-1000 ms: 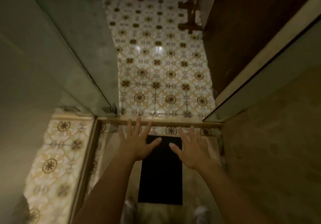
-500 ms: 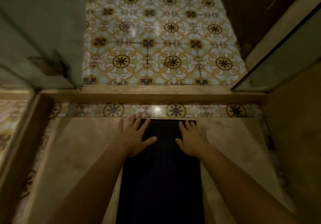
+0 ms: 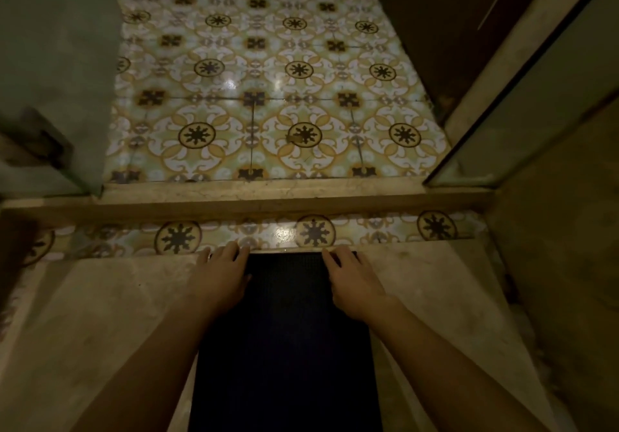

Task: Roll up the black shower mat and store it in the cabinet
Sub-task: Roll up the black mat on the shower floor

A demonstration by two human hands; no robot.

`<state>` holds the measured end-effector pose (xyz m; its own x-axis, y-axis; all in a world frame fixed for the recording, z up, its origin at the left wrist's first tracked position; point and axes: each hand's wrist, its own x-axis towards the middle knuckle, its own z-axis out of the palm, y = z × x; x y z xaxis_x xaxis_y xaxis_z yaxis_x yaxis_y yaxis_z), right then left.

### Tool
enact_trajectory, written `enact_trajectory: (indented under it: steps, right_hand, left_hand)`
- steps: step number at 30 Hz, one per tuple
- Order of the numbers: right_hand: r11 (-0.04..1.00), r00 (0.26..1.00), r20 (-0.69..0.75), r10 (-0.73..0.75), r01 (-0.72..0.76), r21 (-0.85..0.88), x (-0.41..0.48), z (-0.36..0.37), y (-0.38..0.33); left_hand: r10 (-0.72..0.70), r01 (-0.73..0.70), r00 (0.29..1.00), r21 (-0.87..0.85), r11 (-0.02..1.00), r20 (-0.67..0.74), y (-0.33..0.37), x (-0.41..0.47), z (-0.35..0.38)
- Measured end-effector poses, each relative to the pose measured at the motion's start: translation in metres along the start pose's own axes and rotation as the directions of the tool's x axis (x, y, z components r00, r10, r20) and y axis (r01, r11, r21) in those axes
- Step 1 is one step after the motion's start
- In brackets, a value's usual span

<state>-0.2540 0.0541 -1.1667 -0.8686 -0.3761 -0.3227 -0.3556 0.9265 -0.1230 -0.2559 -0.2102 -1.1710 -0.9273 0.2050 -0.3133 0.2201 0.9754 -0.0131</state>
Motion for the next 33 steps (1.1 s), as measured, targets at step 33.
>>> enact_trajectory:
  steps: [33]
  right_hand:
    - [0.980,0.993,0.015,-0.117,0.113,0.165,0.041,-0.026,0.026]
  left_hand:
    - [-0.062,0.100,0.986,-0.248,0.964,0.153,-0.034,0.018,-0.030]
